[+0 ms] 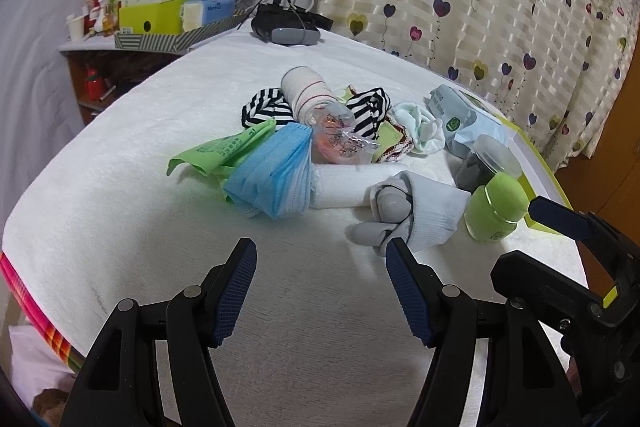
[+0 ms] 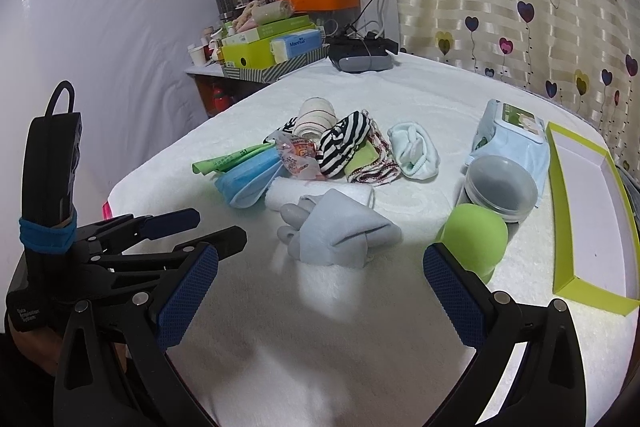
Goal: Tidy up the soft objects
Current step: 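Move the right tool toward the grey sock bundle, then close the right tool on the grey sock bundle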
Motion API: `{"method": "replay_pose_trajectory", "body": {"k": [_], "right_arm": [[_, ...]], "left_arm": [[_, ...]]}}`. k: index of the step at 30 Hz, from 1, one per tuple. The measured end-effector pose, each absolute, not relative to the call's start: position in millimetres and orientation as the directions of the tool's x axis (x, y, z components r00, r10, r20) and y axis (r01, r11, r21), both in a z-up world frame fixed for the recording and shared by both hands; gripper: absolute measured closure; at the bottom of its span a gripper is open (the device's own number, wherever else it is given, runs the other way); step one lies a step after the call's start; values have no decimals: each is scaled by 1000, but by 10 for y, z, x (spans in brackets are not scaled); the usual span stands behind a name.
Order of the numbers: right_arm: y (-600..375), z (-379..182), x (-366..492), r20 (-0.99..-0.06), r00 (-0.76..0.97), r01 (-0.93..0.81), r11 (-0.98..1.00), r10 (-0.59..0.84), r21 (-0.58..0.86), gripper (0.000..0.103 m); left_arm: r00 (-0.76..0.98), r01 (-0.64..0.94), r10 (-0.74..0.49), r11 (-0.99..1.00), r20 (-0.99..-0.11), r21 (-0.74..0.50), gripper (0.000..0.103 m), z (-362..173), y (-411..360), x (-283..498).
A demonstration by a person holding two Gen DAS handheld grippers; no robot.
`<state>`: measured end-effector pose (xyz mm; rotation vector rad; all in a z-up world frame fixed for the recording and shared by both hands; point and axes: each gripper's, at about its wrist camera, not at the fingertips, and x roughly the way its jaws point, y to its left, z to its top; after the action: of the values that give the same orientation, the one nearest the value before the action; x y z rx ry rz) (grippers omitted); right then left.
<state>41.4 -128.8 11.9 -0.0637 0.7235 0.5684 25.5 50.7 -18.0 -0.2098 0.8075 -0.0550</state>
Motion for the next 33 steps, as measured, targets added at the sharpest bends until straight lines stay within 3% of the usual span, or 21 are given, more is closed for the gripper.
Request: {"method": "replay_pose_trajectory", "body": {"k": [10,15,20,33], "right_arm": [[-1105,58,562,-668,590,-518,847,454,118,1],[-1038,-29,694,-696,574,-511,853,431,107,10],[-978,-99,811,-722,564,-513,855,401,75,10],[-806,-201,936,-768,583,-537,835,266,-118,10]], "left_arm": [[712,-44,-119,976,-692,-213,36,-179,724,269],[716,-57,-118,973,-688,-225,36,-192,834,326],[723,-66,-108,973,-683,-223,36,-185,939,416],[704,-40,-164,962,-691,-269,36,-268,1001,624]]}}
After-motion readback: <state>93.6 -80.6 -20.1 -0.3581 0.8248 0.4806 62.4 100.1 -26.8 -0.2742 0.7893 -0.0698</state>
